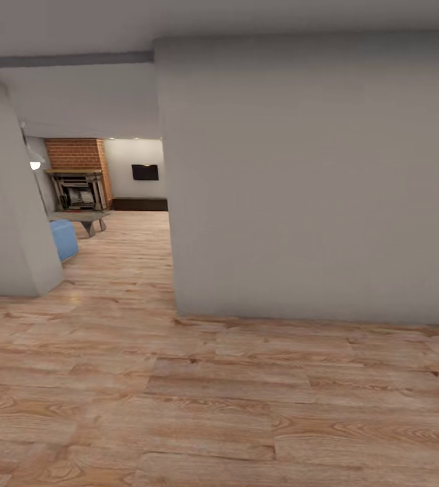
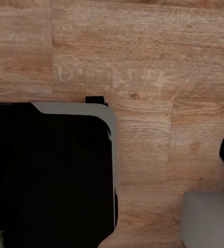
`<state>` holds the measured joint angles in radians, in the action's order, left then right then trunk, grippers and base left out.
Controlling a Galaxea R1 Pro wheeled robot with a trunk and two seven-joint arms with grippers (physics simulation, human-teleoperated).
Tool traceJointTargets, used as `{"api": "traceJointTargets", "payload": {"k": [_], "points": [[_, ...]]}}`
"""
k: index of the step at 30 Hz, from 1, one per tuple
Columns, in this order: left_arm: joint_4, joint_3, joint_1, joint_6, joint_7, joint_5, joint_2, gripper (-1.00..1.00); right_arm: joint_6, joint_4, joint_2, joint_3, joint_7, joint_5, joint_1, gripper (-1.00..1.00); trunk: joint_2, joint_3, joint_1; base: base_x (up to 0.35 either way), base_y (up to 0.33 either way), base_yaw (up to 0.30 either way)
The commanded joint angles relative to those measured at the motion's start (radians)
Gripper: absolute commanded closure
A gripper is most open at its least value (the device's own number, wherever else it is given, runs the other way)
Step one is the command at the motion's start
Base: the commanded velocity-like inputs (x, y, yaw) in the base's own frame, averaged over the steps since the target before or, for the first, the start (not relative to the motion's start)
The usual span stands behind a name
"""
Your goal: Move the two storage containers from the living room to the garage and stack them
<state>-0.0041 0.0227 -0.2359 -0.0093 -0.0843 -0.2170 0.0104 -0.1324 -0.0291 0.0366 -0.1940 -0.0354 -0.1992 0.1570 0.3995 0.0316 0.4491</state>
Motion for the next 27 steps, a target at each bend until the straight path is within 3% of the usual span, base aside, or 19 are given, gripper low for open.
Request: {"api": "traceJointTargets", "payload": {"k": [1, 27], "points": [[0.001, 0.002, 0.0, -0.001, -0.005, -0.007, 0.0, -1.0, -0.006, -0.003, -0.001, -0.009, -0.001, -0.009, 0.001, -1.0, 0.001, 0.0, 0.001, 0.324, 0.0, 0.0], [0.001, 0.002, 0.0, 0.001, -0.005, -0.007, -0.001, -1.0, -0.003, -0.003, 0.0, -0.009, -0.001, -0.009, 0.001, -1.0, 0.001, 0.0, 0.001, 0.324, 0.0, 0.0]]}}
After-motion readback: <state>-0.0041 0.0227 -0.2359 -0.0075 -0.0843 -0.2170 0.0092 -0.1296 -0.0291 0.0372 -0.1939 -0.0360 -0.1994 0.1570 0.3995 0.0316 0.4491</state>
